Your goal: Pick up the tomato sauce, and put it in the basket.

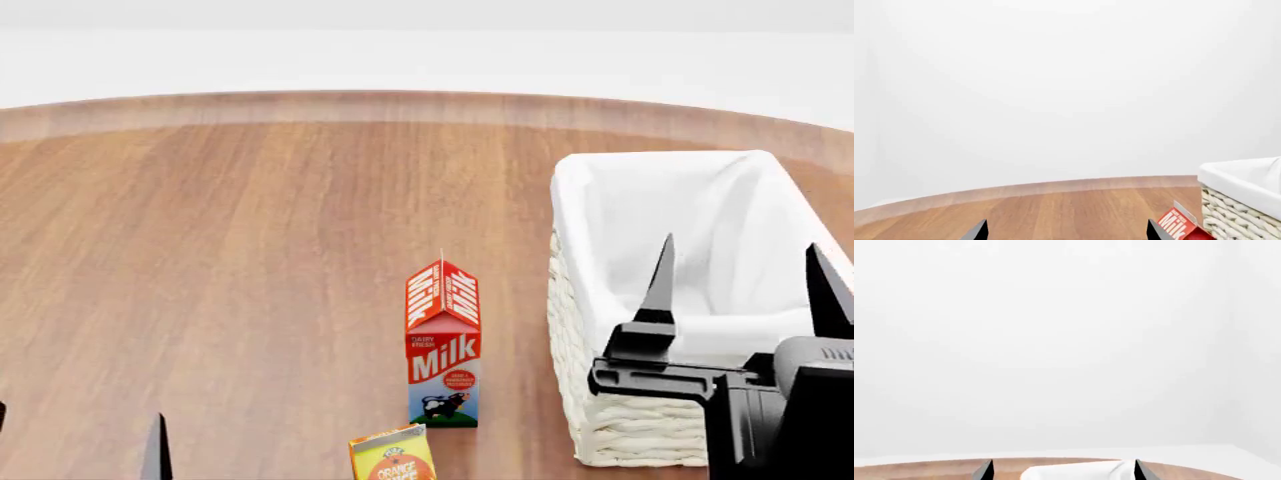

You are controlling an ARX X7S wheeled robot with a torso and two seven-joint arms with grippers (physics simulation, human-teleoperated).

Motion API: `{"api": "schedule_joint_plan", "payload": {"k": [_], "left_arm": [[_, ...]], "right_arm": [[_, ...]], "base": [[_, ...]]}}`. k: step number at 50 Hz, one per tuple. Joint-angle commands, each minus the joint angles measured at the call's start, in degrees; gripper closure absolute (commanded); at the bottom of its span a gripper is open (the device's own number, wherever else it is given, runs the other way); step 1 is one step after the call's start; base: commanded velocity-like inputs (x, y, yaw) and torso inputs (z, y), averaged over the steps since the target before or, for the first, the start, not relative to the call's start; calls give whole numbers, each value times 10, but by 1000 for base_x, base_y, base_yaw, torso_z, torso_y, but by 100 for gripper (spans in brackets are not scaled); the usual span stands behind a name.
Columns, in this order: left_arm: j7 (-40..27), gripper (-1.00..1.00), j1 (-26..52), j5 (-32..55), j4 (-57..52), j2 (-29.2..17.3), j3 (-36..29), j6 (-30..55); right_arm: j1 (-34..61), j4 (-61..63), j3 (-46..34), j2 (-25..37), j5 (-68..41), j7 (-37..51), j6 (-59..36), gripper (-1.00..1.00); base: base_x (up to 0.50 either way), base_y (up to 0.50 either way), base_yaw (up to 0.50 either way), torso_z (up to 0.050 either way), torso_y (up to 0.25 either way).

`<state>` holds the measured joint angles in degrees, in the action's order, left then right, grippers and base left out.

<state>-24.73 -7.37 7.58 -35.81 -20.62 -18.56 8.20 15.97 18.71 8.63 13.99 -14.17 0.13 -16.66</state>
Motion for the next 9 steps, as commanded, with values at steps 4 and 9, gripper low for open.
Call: {"api": "schedule_joint_plan", "payload": {"k": [4,9], "left_arm": [[-2,-100,2,-1,5,-1,-3,-1],[-2,-100,2,0,8,-1,-5,-3]], "right_arm": [[-199,172,37,-9,-33,-15,46,-100],[-259,198,48,-20,-33,-18,79,-100]], "base": [[0,0,0,0,0],[0,0,0,0,0]]}}
